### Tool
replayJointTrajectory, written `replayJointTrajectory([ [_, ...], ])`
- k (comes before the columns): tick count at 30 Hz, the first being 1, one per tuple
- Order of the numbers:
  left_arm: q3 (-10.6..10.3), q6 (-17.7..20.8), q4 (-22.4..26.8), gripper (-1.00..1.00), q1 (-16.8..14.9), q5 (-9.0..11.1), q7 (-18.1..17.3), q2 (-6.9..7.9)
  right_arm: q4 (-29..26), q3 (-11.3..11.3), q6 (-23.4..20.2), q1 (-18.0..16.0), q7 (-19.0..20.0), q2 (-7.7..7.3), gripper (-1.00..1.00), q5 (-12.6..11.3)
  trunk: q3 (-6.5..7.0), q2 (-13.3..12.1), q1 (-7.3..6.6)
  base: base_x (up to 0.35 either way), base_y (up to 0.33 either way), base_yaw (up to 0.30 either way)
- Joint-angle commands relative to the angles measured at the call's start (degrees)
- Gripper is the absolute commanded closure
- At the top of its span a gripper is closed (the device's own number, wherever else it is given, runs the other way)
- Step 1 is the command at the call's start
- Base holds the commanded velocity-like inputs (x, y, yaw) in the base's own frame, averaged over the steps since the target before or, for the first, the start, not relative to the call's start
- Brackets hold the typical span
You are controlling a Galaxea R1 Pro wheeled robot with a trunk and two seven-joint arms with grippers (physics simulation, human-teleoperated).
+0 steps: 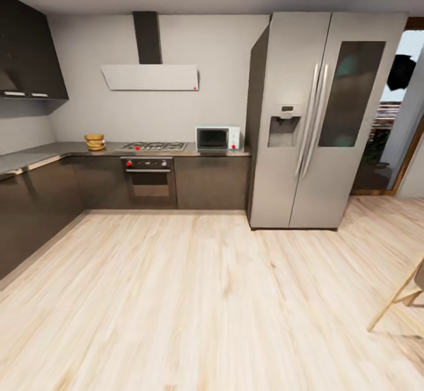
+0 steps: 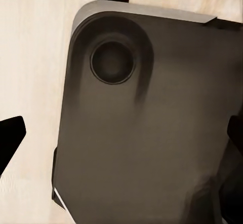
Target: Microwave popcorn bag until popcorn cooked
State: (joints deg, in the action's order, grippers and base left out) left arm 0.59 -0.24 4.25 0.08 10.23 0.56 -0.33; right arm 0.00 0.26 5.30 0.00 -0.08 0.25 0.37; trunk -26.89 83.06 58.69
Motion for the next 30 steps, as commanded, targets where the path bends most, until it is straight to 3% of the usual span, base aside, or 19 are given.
replayJointTrajectory([
  [1, 0.03, -0.03, 0.06, -1.0, 0.01, 0.33, 0.06, -0.02, 0.0, 0.01, 0.18, 0.0, -0.01, 0.01, -1.0, 0.04, -0.04, 0.02, 0.03, 0.322, 0.0, 0.028],
  [30, -0.08, -0.03, -0.03, -1.0, 0.01, 0.4, 0.06, 0.05, 0.0, 0.07, 0.06, 0.0, -0.01, -0.1, -1.0, -0.34, -0.04, 0.02, 0.03, 0.322, 0.0, 0.001],
])
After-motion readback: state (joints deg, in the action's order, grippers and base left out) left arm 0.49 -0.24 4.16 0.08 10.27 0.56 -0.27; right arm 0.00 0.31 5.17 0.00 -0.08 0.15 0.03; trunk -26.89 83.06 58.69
